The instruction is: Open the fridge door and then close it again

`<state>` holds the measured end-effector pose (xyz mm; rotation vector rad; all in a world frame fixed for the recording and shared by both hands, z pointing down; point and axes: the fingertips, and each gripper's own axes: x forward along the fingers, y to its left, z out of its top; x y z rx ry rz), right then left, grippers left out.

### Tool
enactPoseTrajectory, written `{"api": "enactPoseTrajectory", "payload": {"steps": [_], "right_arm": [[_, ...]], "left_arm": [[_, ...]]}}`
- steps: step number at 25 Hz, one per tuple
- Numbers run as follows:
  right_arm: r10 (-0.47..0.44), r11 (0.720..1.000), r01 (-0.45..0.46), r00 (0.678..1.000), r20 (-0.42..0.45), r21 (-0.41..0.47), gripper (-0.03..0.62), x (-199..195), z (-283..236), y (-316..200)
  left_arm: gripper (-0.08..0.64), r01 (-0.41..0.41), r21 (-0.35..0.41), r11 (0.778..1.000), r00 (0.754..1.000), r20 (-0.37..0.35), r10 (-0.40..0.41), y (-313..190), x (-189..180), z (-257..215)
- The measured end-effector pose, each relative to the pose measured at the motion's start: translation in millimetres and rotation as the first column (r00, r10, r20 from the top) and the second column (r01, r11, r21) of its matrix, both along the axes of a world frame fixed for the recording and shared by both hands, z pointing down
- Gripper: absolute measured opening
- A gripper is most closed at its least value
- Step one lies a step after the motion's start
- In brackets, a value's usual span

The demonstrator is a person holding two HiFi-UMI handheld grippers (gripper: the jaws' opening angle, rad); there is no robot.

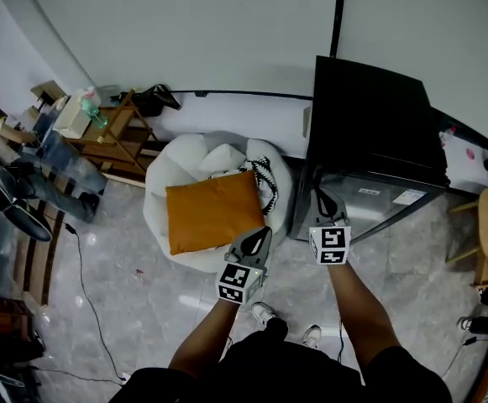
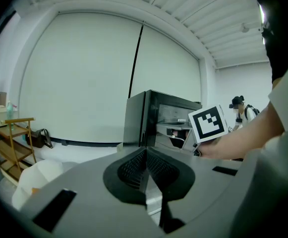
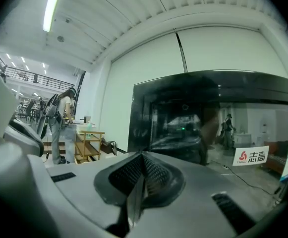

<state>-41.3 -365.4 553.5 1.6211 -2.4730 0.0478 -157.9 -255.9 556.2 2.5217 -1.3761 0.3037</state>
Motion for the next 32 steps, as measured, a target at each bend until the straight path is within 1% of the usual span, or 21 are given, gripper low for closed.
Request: {"api": "enactPoseTrajectory", "payload": {"steps": [3,6,12,14,17,19,22,25,28,32], "right_arm": [[0.015,1.000,-0.015,1.000,0.004,-0.006,0.017,0.6,-0.4,-1.8],[0.008,1.000,-0.007,1.000,0.013,-0.020,0.017,0.5,-1.3,-0.6],[-0.063,0.998,0.062,0.998,0.022,0.033,0.017,7.6,-29.2,22.8],[-0.091,0.995,0.090,0.996,0.013,0.040,0.017,10.4,-36.5,36.9],[-0.134,0.990,0.134,0.991,0.003,0.053,0.017,12.6,-49.0,59.9],[-0.144,0.988,0.143,0.989,0.012,0.054,0.017,17.8,-54.7,76.2],[-0.143,0.988,0.141,0.989,0.027,0.067,0.017,30.5,-62.8,99.9],[-0.128,0.989,0.125,0.991,0.043,0.078,0.016,44.7,-72.3,120.8],[-0.107,0.991,0.102,0.993,0.056,0.086,0.017,62.1,-79.2,141.9],[-0.080,0.993,0.075,0.995,0.056,0.092,0.017,87.8,-82.5,169.2]], "left_arm": [[0.023,-0.005,-0.007,1.000,1.000,-0.009,0.005,-0.6,2.4,2.1],[0.022,-0.005,-0.011,1.000,1.000,-0.007,0.005,-0.3,4.2,3.2],[0.023,-0.015,0.021,1.000,1.000,-0.009,0.015,2.9,19.7,-9.5],[0.022,-0.028,0.037,0.999,0.999,-0.018,0.028,7.6,28.1,-16.7],[0.022,-0.024,0.084,0.996,0.999,-0.025,0.027,9.5,37.5,-36.0],[0.023,-0.021,0.113,0.993,0.999,-0.021,0.023,10.2,43.0,-47.4],[0.022,-0.021,0.125,0.992,0.999,-0.025,0.024,19.1,53.6,-56.3],[0.022,-0.028,0.103,0.994,0.999,-0.019,0.031,34.1,64.4,-56.2],[0.022,-0.034,0.138,0.990,0.999,-0.028,0.038,46.1,79.0,-64.4],[0.021,-0.045,0.149,0.988,0.998,-0.031,0.050,66.0,99.2,-68.1]]}}
